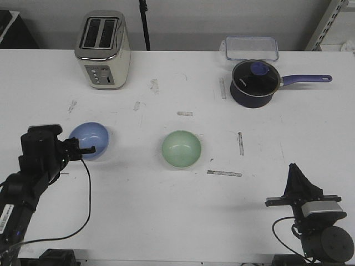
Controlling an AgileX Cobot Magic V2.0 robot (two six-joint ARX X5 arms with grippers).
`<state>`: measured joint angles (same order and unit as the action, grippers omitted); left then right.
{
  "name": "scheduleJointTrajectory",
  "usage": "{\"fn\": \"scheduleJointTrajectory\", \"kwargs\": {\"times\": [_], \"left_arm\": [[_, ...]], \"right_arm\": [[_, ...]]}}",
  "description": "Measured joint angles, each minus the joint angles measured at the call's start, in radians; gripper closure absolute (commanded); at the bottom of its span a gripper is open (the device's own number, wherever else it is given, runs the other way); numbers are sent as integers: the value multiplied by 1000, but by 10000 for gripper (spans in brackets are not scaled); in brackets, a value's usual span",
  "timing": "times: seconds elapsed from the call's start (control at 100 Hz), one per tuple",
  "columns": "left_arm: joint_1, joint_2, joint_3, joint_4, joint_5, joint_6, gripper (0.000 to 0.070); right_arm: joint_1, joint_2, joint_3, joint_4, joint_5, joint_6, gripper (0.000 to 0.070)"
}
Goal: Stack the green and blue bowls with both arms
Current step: 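Lower the left gripper and grasp the light blue bowl rim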
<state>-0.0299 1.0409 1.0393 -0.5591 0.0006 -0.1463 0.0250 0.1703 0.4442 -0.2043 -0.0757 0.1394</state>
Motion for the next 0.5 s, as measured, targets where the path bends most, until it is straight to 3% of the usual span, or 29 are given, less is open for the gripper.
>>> {"fn": "scheduleJointTrajectory", "kwargs": {"times": [0.26, 0.5], "left_arm": [[67, 220, 255, -280, 34, -60, 699], [214, 310, 310, -331, 328, -143, 668]], "right_arm": [[0, 0, 0, 0, 0, 0, 691], [0, 0, 0, 0, 0, 0, 691]]}}
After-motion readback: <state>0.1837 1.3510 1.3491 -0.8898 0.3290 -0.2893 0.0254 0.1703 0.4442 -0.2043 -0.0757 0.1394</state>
